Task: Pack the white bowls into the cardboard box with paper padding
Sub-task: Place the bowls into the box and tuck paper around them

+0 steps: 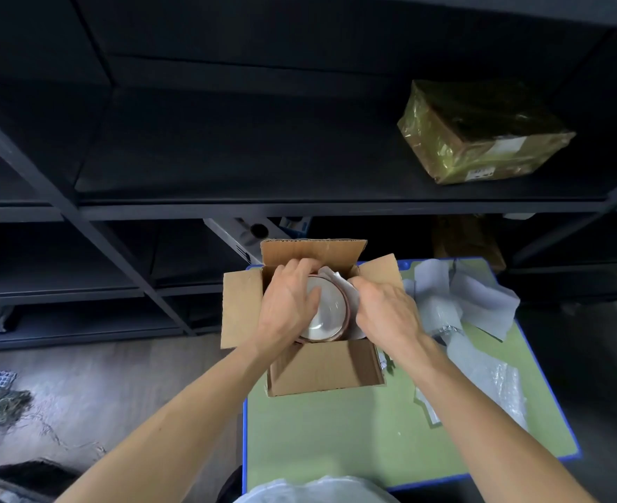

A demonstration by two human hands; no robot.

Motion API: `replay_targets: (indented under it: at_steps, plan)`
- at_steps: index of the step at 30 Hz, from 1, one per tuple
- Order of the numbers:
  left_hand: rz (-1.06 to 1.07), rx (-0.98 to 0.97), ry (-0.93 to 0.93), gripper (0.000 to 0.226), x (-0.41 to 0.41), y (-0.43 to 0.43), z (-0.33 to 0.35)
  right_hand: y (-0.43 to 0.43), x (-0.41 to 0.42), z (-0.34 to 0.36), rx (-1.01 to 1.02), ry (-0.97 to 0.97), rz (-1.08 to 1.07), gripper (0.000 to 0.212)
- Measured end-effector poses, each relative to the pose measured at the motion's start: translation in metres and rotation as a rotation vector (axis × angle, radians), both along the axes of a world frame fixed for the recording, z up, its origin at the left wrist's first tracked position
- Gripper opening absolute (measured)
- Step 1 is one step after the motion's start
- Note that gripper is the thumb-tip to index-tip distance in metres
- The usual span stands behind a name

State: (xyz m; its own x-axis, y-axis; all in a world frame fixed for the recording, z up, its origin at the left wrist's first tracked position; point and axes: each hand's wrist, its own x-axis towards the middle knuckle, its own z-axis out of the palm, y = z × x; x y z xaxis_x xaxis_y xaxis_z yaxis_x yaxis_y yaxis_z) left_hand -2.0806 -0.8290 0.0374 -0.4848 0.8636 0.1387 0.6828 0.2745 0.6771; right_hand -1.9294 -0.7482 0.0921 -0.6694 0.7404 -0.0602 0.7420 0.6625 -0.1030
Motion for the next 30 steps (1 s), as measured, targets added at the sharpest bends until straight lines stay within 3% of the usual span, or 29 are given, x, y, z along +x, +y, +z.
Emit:
replay_targets:
  at_steps: [6, 9, 14, 21, 30]
  plan:
    - [-0.033, 0.021, 0.052, 0.034, -0.005, 0.002, 0.003, 0.008, -0.012, -0.011, 0.021, -0.050, 0.051, 0.011]
    - [-0.064, -0.009, 0.100, 0.037, -0.002, 0.006, 0.006, 0.009, -0.014, -0.010, 0.142, -0.042, 0.087, 0.002]
    - [-0.053, -0.019, 0.183, 0.022, 0.000, 0.018, 0.009, 0.008, -0.011, -0.005, 0.317, 0.031, 0.140, 0.022]
    - [-0.068, -0.107, 0.357, 0.019, 0.001, 0.029, 0.012, 0.016, -0.012, -0.019, 0.141, 0.008, 0.142, 0.013]
    - [-0.114, -0.101, 0.419, 0.017, -0.001, 0.030, 0.008, 0.017, -0.012, -0.009, 0.050, -0.058, 0.169, 0.013]
